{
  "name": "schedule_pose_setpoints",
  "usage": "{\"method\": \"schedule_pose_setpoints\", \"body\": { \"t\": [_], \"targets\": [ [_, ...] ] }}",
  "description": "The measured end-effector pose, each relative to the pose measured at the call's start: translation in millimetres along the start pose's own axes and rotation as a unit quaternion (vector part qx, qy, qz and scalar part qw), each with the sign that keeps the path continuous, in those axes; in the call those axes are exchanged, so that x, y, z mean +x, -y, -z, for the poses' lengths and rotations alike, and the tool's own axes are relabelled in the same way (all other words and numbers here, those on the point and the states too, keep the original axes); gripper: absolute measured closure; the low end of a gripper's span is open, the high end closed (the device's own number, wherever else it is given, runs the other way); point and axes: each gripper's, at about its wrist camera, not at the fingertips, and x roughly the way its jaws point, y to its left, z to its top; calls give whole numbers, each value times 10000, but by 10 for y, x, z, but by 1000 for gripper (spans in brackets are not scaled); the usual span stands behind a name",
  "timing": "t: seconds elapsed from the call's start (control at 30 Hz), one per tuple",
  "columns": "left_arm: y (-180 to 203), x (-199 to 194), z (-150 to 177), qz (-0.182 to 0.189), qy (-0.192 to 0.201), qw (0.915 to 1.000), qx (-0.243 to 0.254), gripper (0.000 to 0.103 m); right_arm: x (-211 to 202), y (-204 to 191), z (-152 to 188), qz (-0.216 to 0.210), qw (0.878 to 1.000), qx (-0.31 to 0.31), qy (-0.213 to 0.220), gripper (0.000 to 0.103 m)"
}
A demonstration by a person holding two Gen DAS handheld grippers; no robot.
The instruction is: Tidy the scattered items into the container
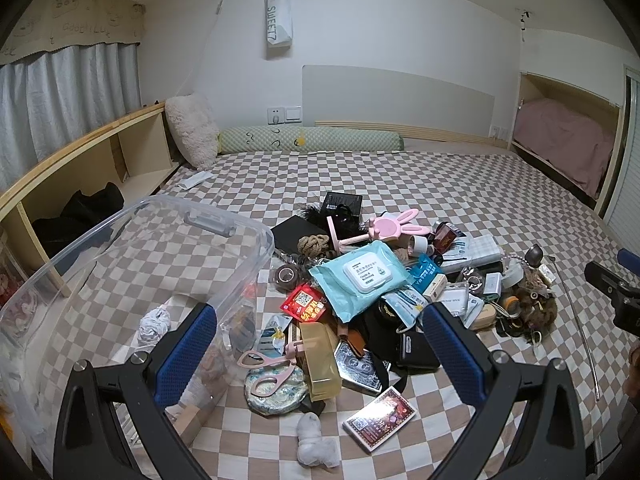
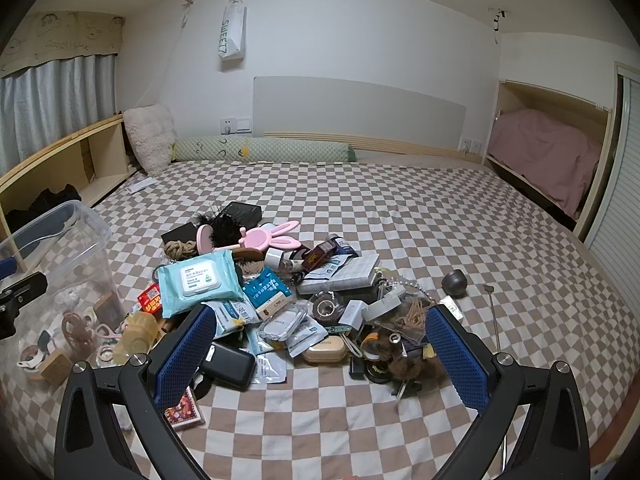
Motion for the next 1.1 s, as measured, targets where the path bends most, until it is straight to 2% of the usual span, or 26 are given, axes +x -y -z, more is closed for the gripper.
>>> {"method": "schedule_pose_setpoints", "body": {
  "t": [0.7,0.8,1.1],
  "targets": [
    [48,-2,-3,141,-19,9998,158,0,-4,-35,42,-65,10000,38,9,0],
    [54,11,0,178,-43,9997,181,0,35,-21,52,-197,9997,110,-63,0],
    [79,91,31,316,-197,9990,259,0,182,-119,227,-307,9993,9,-194,0]
  ]
}}
